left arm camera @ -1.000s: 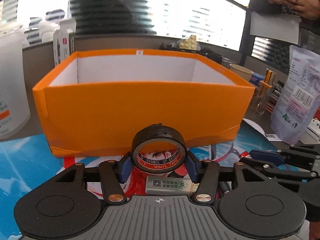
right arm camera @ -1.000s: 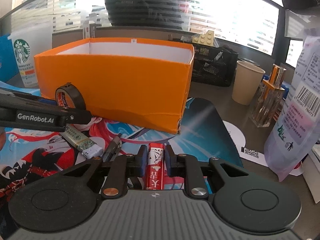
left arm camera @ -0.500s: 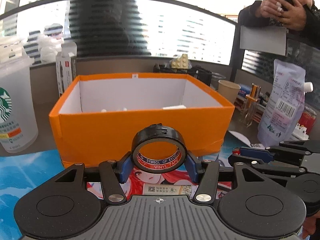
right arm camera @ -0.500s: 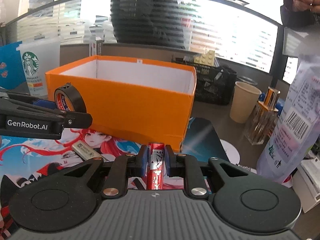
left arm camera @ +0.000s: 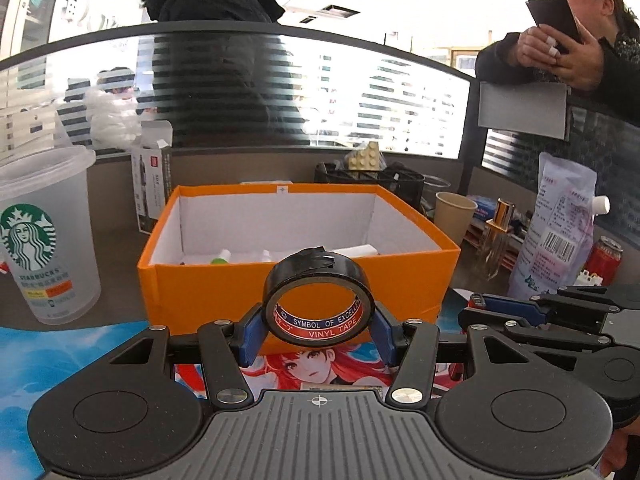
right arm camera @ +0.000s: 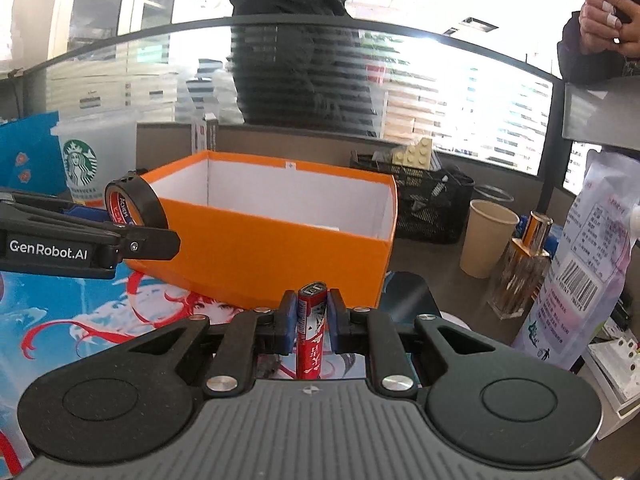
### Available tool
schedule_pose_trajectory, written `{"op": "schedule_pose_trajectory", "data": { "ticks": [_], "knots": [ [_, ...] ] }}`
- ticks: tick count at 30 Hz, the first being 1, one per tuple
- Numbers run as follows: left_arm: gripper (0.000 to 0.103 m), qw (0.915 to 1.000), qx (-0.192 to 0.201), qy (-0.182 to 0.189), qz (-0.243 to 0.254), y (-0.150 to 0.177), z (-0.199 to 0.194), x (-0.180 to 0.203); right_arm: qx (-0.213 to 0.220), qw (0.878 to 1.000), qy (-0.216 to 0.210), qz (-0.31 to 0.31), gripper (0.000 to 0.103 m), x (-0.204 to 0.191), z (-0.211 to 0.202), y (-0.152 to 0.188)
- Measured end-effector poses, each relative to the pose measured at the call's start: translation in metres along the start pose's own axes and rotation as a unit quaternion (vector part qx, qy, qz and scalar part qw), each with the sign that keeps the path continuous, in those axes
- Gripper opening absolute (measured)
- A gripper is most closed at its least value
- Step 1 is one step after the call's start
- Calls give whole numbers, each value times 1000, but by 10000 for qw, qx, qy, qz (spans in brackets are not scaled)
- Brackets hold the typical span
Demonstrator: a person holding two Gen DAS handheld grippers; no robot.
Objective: Organize rigid objects
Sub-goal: 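Carry the tape roll and red stick with both grippers over the orange box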
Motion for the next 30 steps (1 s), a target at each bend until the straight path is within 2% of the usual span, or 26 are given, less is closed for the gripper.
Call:
{"op": "schedule_pose_trajectory", "data": {
  "ticks": [12, 30],
  "knots": [
    [53, 9996, 246, -32, -110, -27, -14, -10, 311, 9995, 10, -98, 15, -3, -14, -29],
    [53, 9988, 368, -258, -211, -63, 4, -29, 821, 9963, -76, -233, 15, -6, -6, -91]
  ]
}}
Point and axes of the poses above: each gripper's, at about its wrist camera, not at the fingertips, and z roughly the way its jaws point, x to its right, y to its underside, the point moved 9 cm from there along z, roughly the way its jaws point, and after that the axes turned 1 degree about -y, right-handed, at the moved point
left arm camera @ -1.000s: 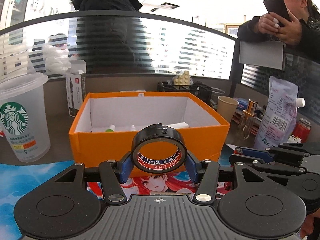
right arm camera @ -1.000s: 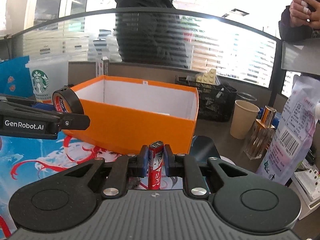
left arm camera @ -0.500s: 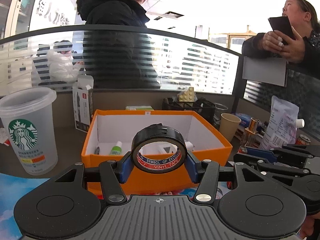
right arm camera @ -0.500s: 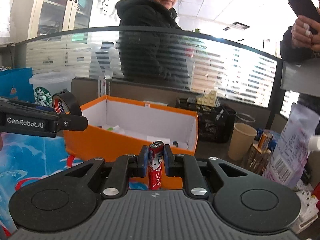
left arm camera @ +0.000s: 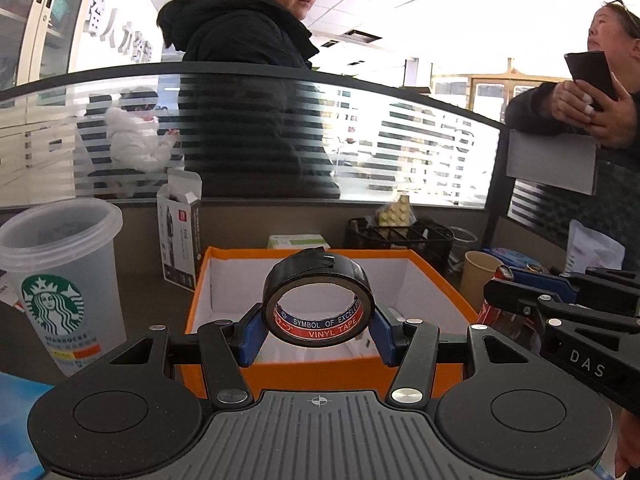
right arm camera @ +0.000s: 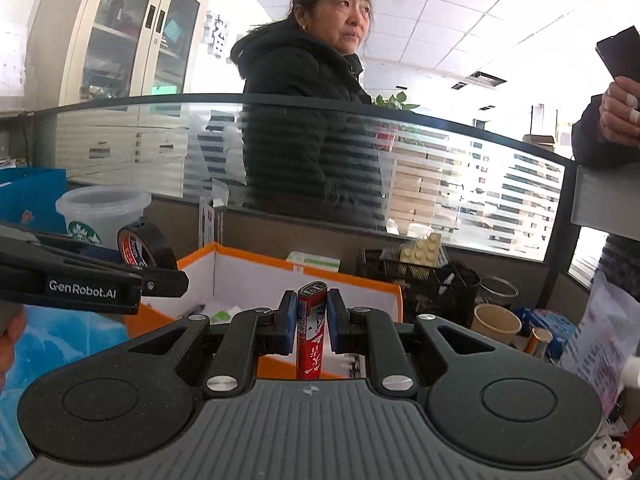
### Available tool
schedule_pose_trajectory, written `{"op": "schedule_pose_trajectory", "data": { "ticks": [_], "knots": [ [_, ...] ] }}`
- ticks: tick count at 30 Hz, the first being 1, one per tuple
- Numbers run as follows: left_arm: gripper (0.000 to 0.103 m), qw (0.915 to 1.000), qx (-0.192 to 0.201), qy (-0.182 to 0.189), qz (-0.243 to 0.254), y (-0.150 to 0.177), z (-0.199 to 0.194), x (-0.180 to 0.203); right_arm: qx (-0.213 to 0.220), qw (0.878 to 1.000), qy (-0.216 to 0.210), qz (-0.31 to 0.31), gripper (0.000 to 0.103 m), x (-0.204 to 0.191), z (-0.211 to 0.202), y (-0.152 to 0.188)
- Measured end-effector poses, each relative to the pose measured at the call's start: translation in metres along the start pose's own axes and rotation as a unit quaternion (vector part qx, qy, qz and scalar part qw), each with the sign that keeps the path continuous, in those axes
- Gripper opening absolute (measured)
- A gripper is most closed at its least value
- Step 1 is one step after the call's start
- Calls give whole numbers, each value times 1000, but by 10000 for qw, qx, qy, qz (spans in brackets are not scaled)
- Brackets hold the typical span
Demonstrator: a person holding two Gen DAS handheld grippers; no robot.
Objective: Organize rigid objects
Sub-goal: 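Carry the tape roll and red stick with both grippers over the orange box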
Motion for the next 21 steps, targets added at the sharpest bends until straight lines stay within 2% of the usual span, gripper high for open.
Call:
{"op": "schedule_pose_trajectory", "data": {
  "ticks": [8, 21],
  "knots": [
    [53, 10000, -10, -30, -52, -8, 15, -4, 69, 10000, -19, 36, 15, 5, 17, -13],
    [53, 9995, -245, -116, -188, -10, 63, -18, -23, 9999, -34, 131, 15, 21, 58, -17]
  ]
}}
Point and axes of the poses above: each gripper's, at about its wrist camera, not at the fingertips, and z roughly the way its jaws point, x to its right, y to its underside, the point moved 9 cm from there along z, roughly the way its jaws point, and after that the axes turned 1 degree about -y, right-handed, at the moved point
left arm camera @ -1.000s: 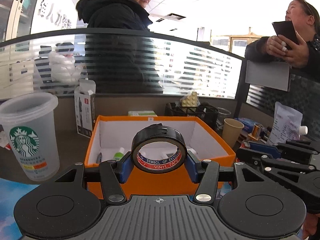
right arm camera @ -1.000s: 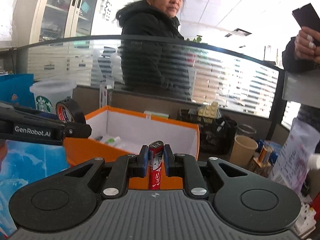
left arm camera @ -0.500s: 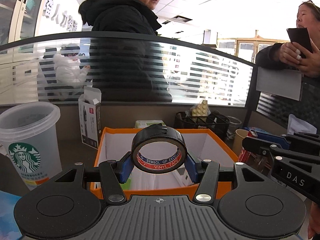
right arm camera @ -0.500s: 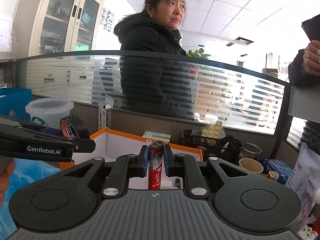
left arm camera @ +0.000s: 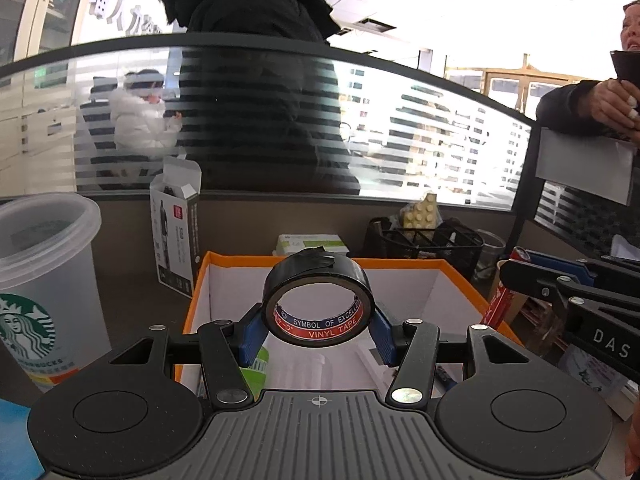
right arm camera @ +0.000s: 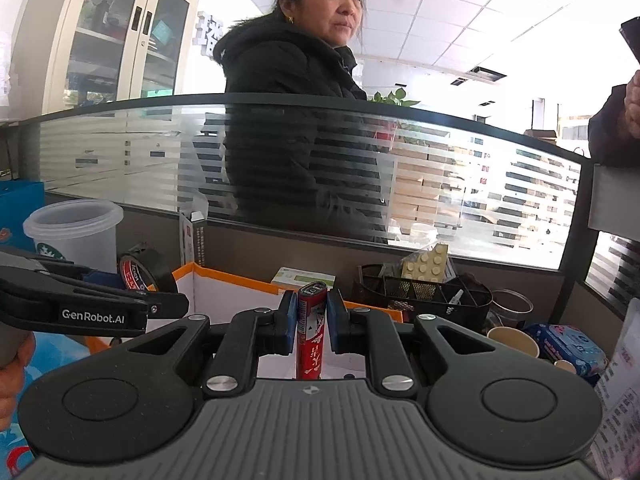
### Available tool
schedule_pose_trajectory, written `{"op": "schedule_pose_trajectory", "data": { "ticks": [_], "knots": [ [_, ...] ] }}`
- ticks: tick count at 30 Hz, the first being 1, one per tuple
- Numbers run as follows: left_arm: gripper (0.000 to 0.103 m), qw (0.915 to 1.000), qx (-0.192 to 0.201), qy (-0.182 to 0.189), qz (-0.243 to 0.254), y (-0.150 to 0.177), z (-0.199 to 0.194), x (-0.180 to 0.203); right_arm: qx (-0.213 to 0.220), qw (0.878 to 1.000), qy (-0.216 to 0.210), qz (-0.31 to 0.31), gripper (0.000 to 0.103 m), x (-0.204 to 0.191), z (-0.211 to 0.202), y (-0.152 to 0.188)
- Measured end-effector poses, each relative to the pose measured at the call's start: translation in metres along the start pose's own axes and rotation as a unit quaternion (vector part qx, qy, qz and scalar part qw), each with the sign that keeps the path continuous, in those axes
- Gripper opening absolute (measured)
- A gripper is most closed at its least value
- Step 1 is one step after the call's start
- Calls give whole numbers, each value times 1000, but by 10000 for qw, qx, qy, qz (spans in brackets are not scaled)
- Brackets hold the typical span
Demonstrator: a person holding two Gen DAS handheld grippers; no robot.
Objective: Organize rigid objects
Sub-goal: 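Carry the tape roll and red stick with both grippers over the orange box, then lower both items into the orange box and open both grippers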
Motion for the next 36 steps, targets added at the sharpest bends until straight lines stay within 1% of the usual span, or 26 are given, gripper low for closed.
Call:
{"op": "schedule_pose_trajectory", "data": {
  "ticks": [9, 16, 27, 36],
  "knots": [
    [53, 9996, -271, -28, -118, 11, 27, -11, -216, 9996, -95, 133, 15, 5, 30, 13],
    [53, 9990, -421, -37, -128, 19, 40, -14, -393, 9988, -184, 215, 15, 4, 48, 25],
    [53, 9978, -637, -91, -128, 28, 53, -17, -593, 9975, -238, 297, 15, 7, 64, 38],
    [53, 9960, -872, -117, -132, 35, 61, -16, -904, 9953, -301, 172, 15, 4, 77, 46]
  ]
}}
Point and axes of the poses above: each gripper's, at about its wrist camera, not at the fingertips, and z roughly the way its jaws point, x to its right, y to its underside, the point moved 9 cm from there along z, roughly the way its jaws point, and after that the axes turned 1 degree about -y, right-handed, at the moved point
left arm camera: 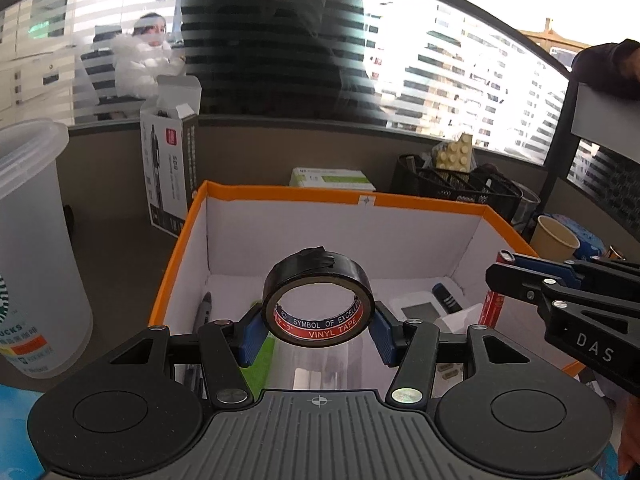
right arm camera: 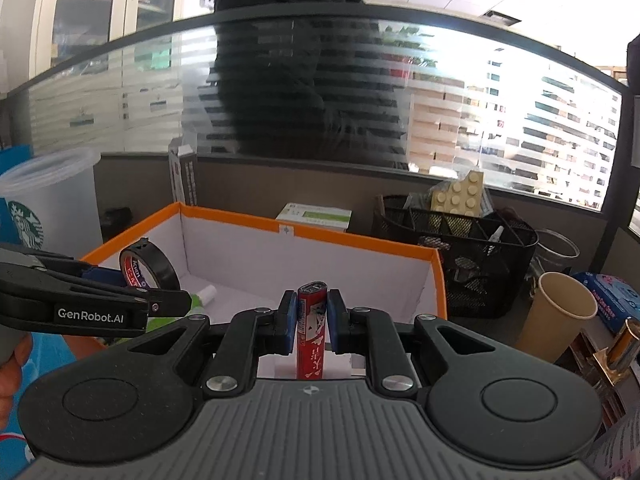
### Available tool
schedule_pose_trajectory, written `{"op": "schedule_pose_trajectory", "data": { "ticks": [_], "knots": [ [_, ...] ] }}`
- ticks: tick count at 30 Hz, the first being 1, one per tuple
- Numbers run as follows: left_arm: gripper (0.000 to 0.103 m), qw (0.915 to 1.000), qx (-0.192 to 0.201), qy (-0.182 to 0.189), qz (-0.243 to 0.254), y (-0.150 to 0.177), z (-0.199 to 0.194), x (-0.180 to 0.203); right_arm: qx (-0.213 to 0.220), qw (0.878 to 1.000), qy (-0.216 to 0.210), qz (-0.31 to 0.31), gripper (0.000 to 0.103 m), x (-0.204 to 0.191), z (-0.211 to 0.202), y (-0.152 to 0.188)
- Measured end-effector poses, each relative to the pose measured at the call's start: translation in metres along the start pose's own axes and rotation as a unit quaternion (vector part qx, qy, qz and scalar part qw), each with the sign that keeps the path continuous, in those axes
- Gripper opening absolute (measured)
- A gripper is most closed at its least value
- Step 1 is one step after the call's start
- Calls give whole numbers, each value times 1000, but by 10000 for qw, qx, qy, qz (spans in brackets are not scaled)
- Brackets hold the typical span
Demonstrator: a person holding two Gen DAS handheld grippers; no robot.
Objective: Organize rigid objects
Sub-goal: 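Lower both items into the orange box and open both grippers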
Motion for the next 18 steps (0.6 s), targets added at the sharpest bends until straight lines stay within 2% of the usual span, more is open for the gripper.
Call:
{"op": "schedule_pose_trajectory", "data": {
  "ticks": [10, 18],
  "knots": [
    [53, 9998, -201, 40, -26, 6, 8, 1, -364, 9992, -131, -105, 15, -4, 15, 5],
    [53, 9991, -418, 36, -66, 12, 17, 2, -632, 9978, -51, -196, 15, -3, 25, 14]
  ]
}}
Point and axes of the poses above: each gripper's, at about its wrist camera, not at the fingertips, and z roughly the way its jaws point, x to its right, y to its underside, the point moved 9 cm from there along z, roughly the way its jaws point, and after that the axes turned 1 degree about -y, right-handed, at the moved point
